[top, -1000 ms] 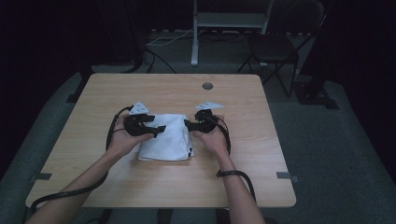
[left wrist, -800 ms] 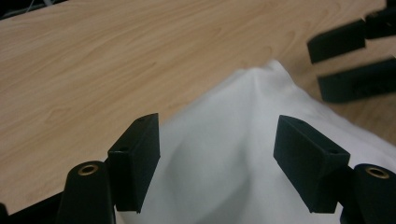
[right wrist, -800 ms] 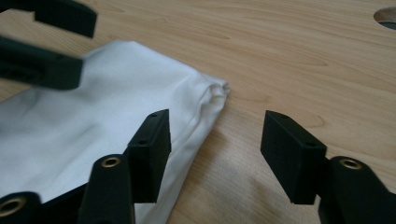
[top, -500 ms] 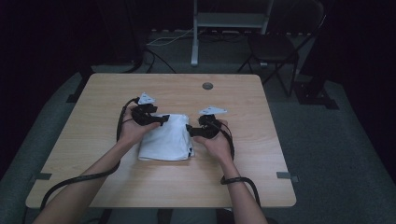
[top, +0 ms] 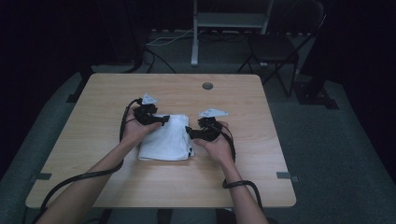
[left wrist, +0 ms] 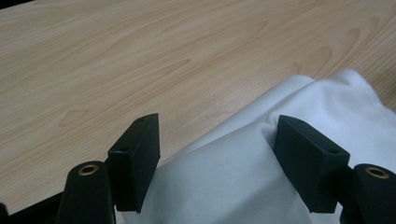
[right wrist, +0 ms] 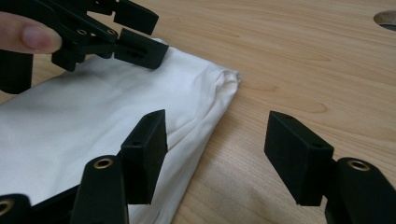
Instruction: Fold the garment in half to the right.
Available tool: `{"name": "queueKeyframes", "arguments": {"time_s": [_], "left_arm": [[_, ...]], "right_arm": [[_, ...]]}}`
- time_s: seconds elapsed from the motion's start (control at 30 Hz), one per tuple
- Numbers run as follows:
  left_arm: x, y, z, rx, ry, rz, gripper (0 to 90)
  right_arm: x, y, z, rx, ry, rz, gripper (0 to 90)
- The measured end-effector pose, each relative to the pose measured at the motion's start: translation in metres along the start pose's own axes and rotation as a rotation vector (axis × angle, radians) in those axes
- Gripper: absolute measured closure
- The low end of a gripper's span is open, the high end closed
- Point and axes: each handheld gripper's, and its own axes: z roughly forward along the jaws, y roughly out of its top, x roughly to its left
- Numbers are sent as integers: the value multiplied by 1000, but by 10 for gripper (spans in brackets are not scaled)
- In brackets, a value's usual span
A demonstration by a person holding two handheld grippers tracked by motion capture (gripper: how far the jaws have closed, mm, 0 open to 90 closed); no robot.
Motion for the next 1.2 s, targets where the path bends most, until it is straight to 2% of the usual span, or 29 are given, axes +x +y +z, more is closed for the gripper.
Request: {"name": "queueKeyframes", "arguments": {"time_s": [0.1,0.17,0.33,0.43,0.5,0.53,0.6,0.67,0.8,0.93,1.2], "left_arm": [[-2,-3,4,8,6,15,316],[-1,-3,6,5,3,7,316],[1,1,-2,-19,-10,6,308],[1,4,-9,-13,-27,8,285],[2,5,-12,-15,-28,-1,213],[4,7,-18,-26,-49,10,213],[4,7,-22,-34,-50,18,213],[5,9,-33,-51,-47,37,212],[6,8,-49,-72,-55,44,213],[7,4,-59,-87,-60,50,213],[15,-12,-96,-143,-66,50,213]], "right_arm": [[0,-2,-1,-2,0,-1,387],[1,-3,-2,-1,0,1,386],[-2,-4,-5,2,-5,2,378],[-3,-4,-8,-6,-12,4,357],[-4,-4,-10,-9,-15,5,343],[-4,-4,-11,-12,-18,7,337],[-5,-4,-12,-13,-22,7,323],[-6,-5,-14,-12,-26,7,310],[-9,-8,-17,-15,-34,17,279],[-11,-11,-21,-16,-44,18,257],[-14,-14,-36,-26,-53,14,219]]}}
